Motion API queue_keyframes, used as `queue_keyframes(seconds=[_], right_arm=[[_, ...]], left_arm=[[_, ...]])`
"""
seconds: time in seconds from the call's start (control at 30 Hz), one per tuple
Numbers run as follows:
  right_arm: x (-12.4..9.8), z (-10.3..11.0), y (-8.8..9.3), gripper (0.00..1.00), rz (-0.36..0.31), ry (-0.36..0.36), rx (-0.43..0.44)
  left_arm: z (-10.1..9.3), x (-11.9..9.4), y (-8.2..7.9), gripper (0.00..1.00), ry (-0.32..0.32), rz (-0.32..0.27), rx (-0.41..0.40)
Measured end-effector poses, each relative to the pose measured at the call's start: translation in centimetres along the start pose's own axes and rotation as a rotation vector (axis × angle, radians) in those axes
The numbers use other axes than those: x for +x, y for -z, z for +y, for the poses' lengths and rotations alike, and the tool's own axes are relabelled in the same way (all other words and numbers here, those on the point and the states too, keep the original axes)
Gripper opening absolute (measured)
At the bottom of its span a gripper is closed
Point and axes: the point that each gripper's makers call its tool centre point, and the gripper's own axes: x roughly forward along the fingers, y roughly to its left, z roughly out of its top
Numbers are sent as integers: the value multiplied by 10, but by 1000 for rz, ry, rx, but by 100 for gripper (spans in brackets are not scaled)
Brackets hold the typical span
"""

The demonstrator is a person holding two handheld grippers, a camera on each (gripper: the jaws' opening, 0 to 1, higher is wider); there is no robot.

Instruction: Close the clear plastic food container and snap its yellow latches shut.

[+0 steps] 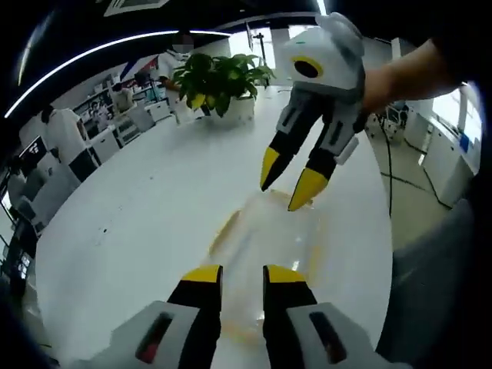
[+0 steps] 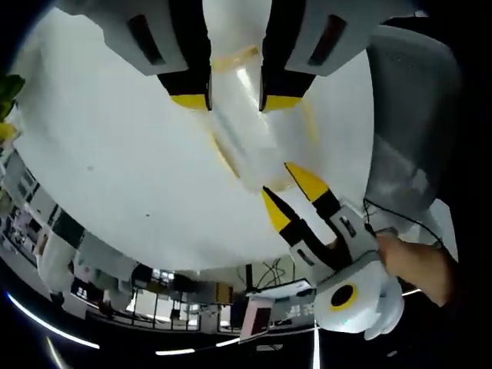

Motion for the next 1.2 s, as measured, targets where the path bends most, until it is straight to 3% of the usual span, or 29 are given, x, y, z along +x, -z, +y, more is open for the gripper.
queue_keyframes(seconds=[0.07, 0.17, 0.3, 0.37, 0.47, 0.67, 1.2], right_arm=[[5, 1, -2, 17, 4, -15, 3], [13, 3, -3, 1, 22, -24, -7], [22, 5, -6, 0, 22, -43, 8], [26, 5, -6, 0, 26, -41, -26], [30, 3, -8, 0, 32, -38, -42], [34, -1, -15, 0, 38, -35, -64], [45, -15, -25, 0, 62, -20, -100]], left_arm=[[-1, 3, 0, 7, 13, 6, -6], [-6, 8, 3, 0, 37, 15, 47], [-16, 11, 0, 0, 74, 2, 110], [-24, 12, -5, 0, 103, -16, 143], [-28, 16, -4, 0, 110, 2, 170], [-42, 15, -7, 0, 161, -9, 189], [-52, 12, -7, 0, 182, 4, 221]])
